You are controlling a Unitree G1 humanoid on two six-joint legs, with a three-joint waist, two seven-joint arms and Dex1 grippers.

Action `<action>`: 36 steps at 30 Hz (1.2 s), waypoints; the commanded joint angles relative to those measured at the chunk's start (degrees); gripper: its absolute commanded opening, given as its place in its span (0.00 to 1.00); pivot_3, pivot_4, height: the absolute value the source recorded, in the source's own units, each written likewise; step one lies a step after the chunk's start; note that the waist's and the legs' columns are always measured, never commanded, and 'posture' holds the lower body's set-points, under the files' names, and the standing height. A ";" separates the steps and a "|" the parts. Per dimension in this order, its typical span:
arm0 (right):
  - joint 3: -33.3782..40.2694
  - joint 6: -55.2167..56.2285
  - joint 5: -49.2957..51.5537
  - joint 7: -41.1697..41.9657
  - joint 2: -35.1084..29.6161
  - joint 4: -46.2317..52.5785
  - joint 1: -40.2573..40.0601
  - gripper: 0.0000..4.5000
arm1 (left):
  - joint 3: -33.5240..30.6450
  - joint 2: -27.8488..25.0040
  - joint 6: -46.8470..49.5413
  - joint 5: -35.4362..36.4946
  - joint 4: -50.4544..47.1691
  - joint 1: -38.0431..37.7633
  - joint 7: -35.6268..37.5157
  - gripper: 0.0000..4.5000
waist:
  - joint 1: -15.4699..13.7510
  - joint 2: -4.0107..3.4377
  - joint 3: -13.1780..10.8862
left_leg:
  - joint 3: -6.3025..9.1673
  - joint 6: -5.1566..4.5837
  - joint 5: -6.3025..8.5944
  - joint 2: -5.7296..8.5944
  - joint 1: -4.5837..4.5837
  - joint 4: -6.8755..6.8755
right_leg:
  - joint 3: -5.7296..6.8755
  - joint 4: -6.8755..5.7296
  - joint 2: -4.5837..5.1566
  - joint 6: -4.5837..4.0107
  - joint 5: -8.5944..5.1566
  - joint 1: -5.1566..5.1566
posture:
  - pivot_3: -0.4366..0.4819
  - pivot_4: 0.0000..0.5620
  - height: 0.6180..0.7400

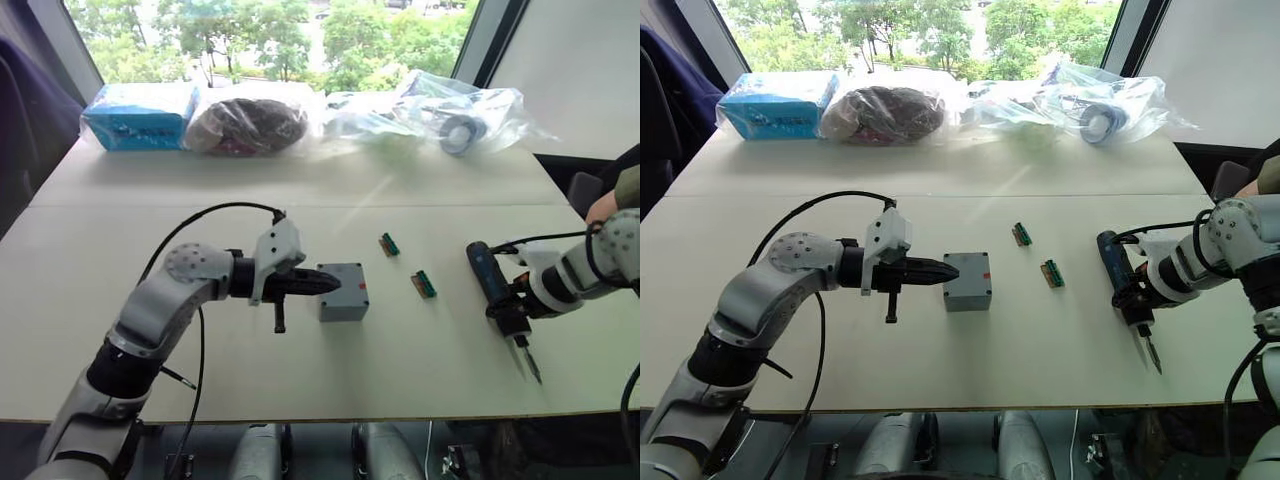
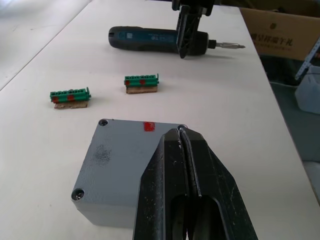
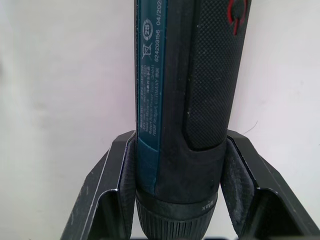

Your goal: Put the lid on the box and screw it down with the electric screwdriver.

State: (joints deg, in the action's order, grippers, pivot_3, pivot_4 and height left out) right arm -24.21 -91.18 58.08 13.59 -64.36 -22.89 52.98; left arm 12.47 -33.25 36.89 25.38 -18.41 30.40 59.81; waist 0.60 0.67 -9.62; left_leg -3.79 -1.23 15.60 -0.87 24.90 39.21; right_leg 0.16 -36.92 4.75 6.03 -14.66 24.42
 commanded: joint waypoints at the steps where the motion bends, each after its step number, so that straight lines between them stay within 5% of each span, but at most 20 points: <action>1: 0.25 15.86 -12.12 18.68 -3.35 0.29 11.61 0.39 | -1.82 -0.47 -1.07 1.47 3.90 3.87 2.80 0.00 | 0.10 -0.43 -0.23 | -0.07 0.00 0.00 0.01 0.03 0.00 | -0.05 -0.04 0.00 0.01 0.00 0.10 | 0.48 0.27 1.00; 5: 12.77 25.10 -11.27 24.69 1.39 0.15 13.42 0.39 | -1.40 0.13 -2.30 0.95 9.94 7.32 4.95 0.00 | 0.10 -0.57 -0.27 | -0.21 -0.05 0.03 -0.01 0.10 -0.11 | -0.11 -0.02 -0.19 0.03 -0.01 0.28 | 0.48 0.27 1.00; 9: 30.39 41.52 -10.85 19.73 9.18 17.46 1.13 0.39 | -0.57 -0.08 -3.08 0.19 14.31 9.25 7.34 0.00 | -0.13 -0.49 -0.25 | -0.21 -0.06 0.04 -0.08 0.14 -0.17 | -0.05 0.01 -0.24 0.03 -0.02 0.27 | 0.48 0.27 1.00; 13: 39.53 48.06 -7.54 14.24 20.60 35.07 -10.33 0.39 | 0.03 -0.07 -2.26 0.14 15.78 10.20 8.44 0.00 | -0.68 -0.48 -0.26 | -0.13 -0.05 0.03 -0.07 0.29 0.03 | -0.03 -0.05 -0.04 0.06 0.00 0.28 | 0.48 0.27 1.00; 17: 37.39 53.11 -9.36 8.70 31.76 47.60 -19.31 0.39 | 1.31 0.07 -3.08 -1.17 18.20 11.27 10.08 0.00 | -1.24 -0.47 -0.25 | -0.18 -0.04 0.02 -0.01 0.29 0.11 | -0.07 -0.10 0.03 0.07 0.01 0.29 | 0.48 0.27 1.00; 21: 32.65 55.03 -12.44 8.34 36.37 52.67 -24.87 0.39 | 2.72 1.75 -4.69 -3.29 21.25 12.94 10.13 0.00 | -1.30 -0.47 -0.25 | -0.14 -0.03 0.02 0.03 0.29 0.12 | -0.04 -0.09 0.02 0.07 0.01 0.24 | 0.48 0.27 1.00; 36: 26.23 58.80 -22.08 10.92 38.42 51.13 -30.16 0.39 | 7.13 6.52 -13.04 -11.67 27.21 13.20 9.48 0.00 | -1.20 -0.47 -0.25 | -0.13 -0.04 0.02 0.11 0.23 0.12 | -0.04 -0.11 -0.06 0.06 0.01 0.23 | 0.48 0.27 1.00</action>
State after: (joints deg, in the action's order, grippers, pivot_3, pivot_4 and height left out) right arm 1.76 -35.16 37.57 23.74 -25.84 26.73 22.56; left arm 19.66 -26.85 25.22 14.23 9.13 43.15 69.57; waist -0.60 0.20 -9.86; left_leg -3.92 -1.27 15.63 -0.75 25.12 39.32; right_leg 0.13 -37.03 4.69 6.09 -14.65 24.65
